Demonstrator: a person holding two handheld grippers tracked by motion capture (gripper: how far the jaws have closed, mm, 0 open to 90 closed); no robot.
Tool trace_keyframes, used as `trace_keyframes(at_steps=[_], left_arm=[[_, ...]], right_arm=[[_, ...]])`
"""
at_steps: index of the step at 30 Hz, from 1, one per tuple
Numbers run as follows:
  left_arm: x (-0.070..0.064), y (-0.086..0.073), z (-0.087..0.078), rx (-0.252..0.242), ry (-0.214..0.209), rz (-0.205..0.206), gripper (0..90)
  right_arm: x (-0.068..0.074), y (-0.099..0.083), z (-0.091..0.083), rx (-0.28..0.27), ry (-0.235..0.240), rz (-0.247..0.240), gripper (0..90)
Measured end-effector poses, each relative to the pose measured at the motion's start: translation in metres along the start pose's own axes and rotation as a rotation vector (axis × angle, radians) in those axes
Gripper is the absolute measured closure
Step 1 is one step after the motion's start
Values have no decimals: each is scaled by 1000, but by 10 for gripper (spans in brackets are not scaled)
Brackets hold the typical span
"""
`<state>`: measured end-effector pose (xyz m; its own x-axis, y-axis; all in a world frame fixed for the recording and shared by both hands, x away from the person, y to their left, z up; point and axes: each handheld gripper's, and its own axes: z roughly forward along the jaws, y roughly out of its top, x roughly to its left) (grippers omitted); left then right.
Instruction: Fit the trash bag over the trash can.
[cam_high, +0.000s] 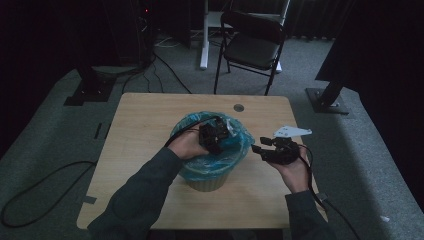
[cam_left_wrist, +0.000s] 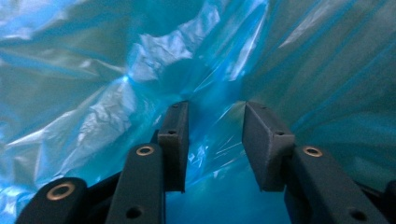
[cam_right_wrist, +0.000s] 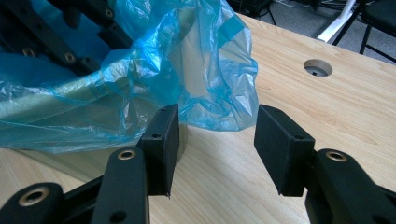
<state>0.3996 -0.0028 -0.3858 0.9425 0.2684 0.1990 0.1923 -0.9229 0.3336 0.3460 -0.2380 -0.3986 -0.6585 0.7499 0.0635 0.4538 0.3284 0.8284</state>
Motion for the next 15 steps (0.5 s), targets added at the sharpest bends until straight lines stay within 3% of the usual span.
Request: trace_keyframes(at_steps=[3, 4, 10, 15], left_arm=[[-1, 1, 2, 13, -1, 6, 574], [-3, 2, 8, 63, -8, 37, 560], [-4, 2, 7, 54, 16, 37, 533], [1, -3, -13, -79, 27, -29, 534]], right_arm=[[0, 0, 0, 0, 0, 1, 499], [0, 0, -1, -1, -2, 0, 499], [0, -1, 0, -1, 0, 0, 499], [-1, -1, -1, -2, -1, -1, 499]])
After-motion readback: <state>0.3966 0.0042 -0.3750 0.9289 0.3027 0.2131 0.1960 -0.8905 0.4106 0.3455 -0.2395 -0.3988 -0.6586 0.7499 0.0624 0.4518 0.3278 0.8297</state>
